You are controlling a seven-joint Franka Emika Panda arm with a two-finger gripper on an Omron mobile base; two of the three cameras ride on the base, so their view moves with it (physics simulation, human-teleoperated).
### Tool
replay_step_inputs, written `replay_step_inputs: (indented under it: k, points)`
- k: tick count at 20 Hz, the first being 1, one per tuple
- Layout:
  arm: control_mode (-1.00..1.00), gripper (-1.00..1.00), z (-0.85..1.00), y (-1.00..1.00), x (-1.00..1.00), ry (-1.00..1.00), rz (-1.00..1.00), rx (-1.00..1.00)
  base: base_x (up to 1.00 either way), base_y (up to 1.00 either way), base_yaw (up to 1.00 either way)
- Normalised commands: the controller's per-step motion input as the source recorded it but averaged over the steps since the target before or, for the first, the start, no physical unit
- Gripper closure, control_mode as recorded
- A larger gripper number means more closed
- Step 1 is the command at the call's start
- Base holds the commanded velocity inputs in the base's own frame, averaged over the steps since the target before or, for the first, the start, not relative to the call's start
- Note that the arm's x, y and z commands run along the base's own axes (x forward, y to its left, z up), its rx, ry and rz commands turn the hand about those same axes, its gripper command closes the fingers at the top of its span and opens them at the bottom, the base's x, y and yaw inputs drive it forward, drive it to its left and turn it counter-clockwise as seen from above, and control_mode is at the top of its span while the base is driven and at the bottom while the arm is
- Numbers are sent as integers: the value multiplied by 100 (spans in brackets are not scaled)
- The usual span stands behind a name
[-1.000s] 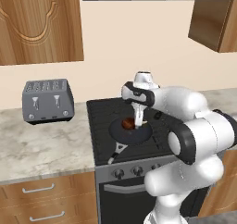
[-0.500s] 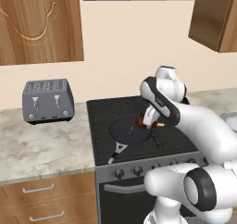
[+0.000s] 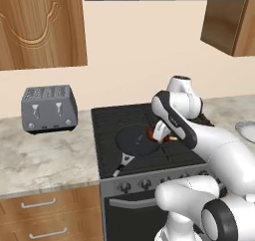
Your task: Place one of the steaks on the plate and the other in the bowl. Then place the bowl in the fridge.
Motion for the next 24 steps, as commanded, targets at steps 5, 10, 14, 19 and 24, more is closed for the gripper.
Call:
replay_step_inputs:
  k: [5, 10, 14, 19, 24]
  points:
    - [100, 100, 0, 0, 0, 0, 0, 0, -26, -89, -14]
    - [100, 100, 0, 0, 0, 0, 0, 0, -9, -100, -11]
    - [100, 100, 0, 0, 0, 0, 0, 0, 9, -100, 0]
    - [100, 100, 0, 0, 0, 0, 0, 0, 11, -98, 0]
    - [100, 100, 0, 0, 0, 0, 0, 0, 1, -40, -5]
